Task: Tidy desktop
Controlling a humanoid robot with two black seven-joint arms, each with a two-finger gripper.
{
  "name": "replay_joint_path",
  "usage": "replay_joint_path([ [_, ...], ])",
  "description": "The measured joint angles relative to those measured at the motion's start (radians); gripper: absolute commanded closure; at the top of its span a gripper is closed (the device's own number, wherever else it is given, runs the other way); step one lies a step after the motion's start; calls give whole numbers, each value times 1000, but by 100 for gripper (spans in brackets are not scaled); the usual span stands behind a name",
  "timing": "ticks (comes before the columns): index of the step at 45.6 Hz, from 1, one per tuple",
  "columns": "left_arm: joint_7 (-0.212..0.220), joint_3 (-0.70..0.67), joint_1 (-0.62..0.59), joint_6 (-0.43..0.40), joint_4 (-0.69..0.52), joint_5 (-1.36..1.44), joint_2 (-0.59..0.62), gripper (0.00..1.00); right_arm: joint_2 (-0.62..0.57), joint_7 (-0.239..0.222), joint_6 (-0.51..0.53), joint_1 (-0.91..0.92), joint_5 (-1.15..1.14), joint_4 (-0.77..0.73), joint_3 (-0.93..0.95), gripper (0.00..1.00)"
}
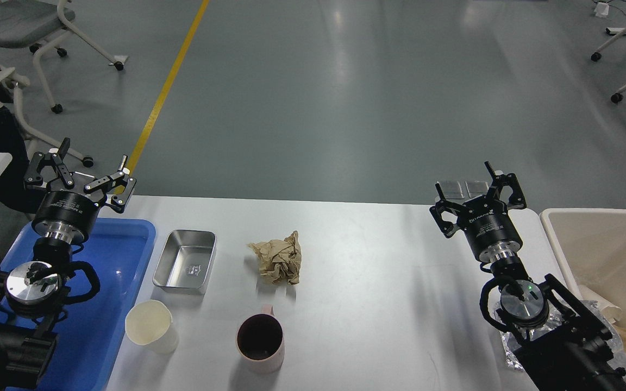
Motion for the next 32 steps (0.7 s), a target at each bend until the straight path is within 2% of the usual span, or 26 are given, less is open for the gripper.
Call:
replay_joint_path([
  [20, -15, 1, 5, 16, 3, 5, 10, 4, -3, 0, 8, 5, 0, -1, 14, 0],
  [32, 0, 7, 1, 86, 9, 2, 6, 4, -2, 1, 13, 9, 0, 2, 15, 0],
])
